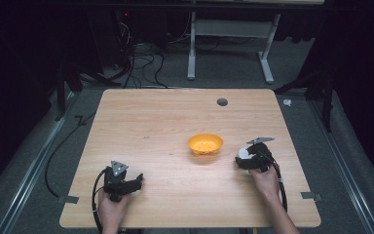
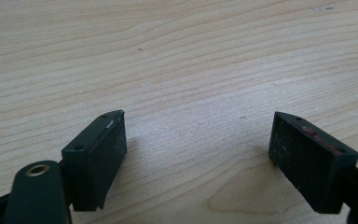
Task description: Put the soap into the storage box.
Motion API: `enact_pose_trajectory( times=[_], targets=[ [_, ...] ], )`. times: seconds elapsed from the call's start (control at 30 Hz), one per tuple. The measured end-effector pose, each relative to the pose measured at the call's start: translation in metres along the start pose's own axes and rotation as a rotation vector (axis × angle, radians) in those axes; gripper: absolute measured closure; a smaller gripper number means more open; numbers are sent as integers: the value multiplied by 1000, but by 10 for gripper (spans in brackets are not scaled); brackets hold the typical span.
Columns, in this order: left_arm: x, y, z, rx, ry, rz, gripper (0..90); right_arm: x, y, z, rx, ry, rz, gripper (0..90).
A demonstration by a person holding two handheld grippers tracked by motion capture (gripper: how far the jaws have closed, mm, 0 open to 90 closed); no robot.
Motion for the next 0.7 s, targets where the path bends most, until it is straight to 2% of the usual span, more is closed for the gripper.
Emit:
enact_pose_trajectory(
  times=[0.33, 0.7],
  targets=[
    [0, 0, 0, 0, 0, 0, 196, 0, 0, -1, -2, -9, 14, 233],
    [0, 0, 0, -1, -2, -3, 196, -1, 0, -10, -47, -41, 27, 234]
  ],
)
Point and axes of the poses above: each handheld gripper's, and its own axes: z roughly forward along the jaws, x roughly out of its underside, y roughly to its left, the point moved 4 cm from there along z, roughly forward along the jaws, and after that the axes turned 15 degrees about z, right-handed, at the moved point
